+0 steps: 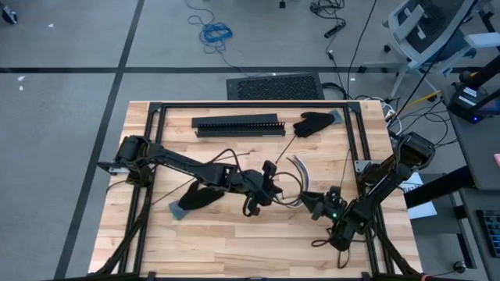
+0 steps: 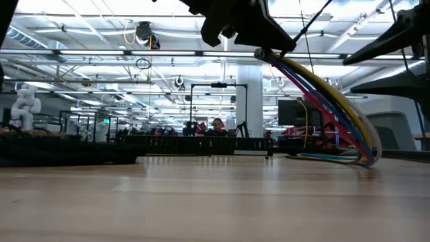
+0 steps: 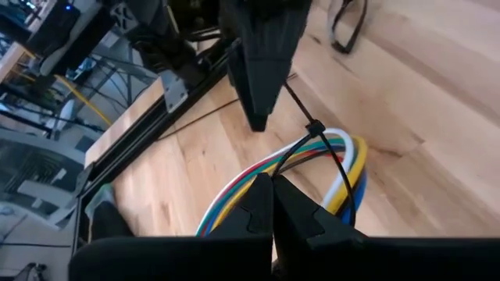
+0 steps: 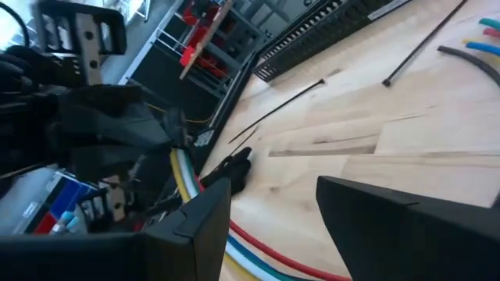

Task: Ziptie cables
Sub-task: Wrap the cable wires using a zip tie

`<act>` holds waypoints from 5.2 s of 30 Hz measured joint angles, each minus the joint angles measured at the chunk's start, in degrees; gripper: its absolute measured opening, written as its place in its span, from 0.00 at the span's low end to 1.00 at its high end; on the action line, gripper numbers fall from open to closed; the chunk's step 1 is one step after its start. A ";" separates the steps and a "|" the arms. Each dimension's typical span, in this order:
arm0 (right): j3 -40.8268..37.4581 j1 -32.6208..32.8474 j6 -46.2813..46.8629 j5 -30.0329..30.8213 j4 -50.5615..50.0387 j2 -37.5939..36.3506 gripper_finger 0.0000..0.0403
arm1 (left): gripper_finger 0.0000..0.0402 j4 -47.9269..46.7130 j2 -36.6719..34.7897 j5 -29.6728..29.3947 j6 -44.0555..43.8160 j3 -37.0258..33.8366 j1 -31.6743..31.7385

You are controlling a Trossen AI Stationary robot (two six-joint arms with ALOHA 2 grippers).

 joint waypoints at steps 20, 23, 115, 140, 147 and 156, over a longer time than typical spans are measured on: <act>0.00 -8.13 -61.05 -28.45 38.27 -0.74 0.46 | 0.00 -0.56 0.11 -0.47 -0.04 0.00 0.22; -0.10 -6.94 -62.57 -24.85 36.36 -3.52 0.46 | 0.00 -0.84 0.11 -0.94 -0.43 0.00 0.15; -13.94 -10.54 -92.15 -16.89 60.59 -17.16 0.24 | 0.00 0.15 -0.44 -3.74 -4.37 0.00 2.52; -13.94 -10.54 -95.15 -17.03 65.52 -17.16 0.00 | 0.00 -1.11 -0.44 -3.72 -4.44 0.04 2.40; -14.03 -10.54 -94.23 -16.99 65.58 -17.11 0.00 | 0.00 -3.66 -0.46 -3.69 -4.50 0.09 2.14; -14.03 -10.62 -93.63 -17.07 65.57 -17.43 0.00 | 0.00 -6.96 -0.48 -3.26 -4.72 0.09 0.67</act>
